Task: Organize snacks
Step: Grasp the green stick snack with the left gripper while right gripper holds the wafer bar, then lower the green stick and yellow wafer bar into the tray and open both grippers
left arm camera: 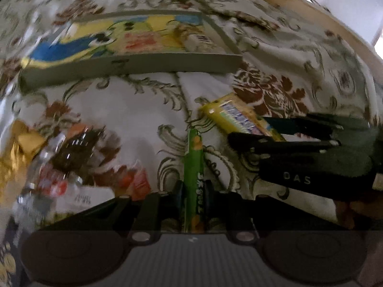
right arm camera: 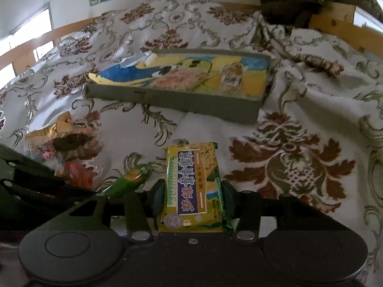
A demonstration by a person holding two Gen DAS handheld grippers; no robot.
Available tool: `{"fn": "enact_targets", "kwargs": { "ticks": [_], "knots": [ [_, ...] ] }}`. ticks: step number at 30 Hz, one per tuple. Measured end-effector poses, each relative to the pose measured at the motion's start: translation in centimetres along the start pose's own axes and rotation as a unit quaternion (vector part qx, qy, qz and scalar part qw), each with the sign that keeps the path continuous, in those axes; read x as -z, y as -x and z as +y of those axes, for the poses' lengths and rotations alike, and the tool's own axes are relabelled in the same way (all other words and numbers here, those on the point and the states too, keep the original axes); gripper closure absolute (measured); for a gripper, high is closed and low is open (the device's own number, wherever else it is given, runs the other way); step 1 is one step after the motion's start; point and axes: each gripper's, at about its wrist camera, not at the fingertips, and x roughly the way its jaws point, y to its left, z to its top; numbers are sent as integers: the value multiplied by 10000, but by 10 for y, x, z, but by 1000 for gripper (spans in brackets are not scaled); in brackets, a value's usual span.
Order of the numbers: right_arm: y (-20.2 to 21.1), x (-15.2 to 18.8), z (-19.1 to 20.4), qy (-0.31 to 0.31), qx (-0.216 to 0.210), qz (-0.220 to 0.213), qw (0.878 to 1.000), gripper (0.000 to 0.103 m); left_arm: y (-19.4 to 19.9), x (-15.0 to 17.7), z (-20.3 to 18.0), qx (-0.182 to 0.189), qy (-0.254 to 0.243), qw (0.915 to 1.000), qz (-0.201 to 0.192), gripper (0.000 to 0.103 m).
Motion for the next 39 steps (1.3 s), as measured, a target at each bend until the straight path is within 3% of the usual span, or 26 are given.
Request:
{"fn": "enact_targets", "kwargs": {
  "ticks": [3,6,11,17,23,30,39],
  "knots": [
    [7,-2,-3,-56,26,-235,9997,52,10,0,10,186,359,9990,-202,85],
    [13,-5,-4,-51,61,-497,9987,52,22,-3,15,266,406,9977,-469,85],
    [17,-14,-2,4,66,-1035,9946,52,37,-22,24,183,516,9941,-941,85],
    [-3,-44,-8,-2,113,-1631,9865,52,31,-81,36,-140,576,9881,-1418,85],
    [-46,-84,-29,-260,124,-1799,9833,52,9,-145,57,-451,712,9799,-1811,85],
    [-95,-108,-30,-111,110,-1695,9854,52,-43,-193,83,-679,1389,9740,-1656,85],
    [-119,-110,-10,552,350,-1483,9868,52,-81,-190,97,-1007,1517,9751,-1263,85]
  ]
}}
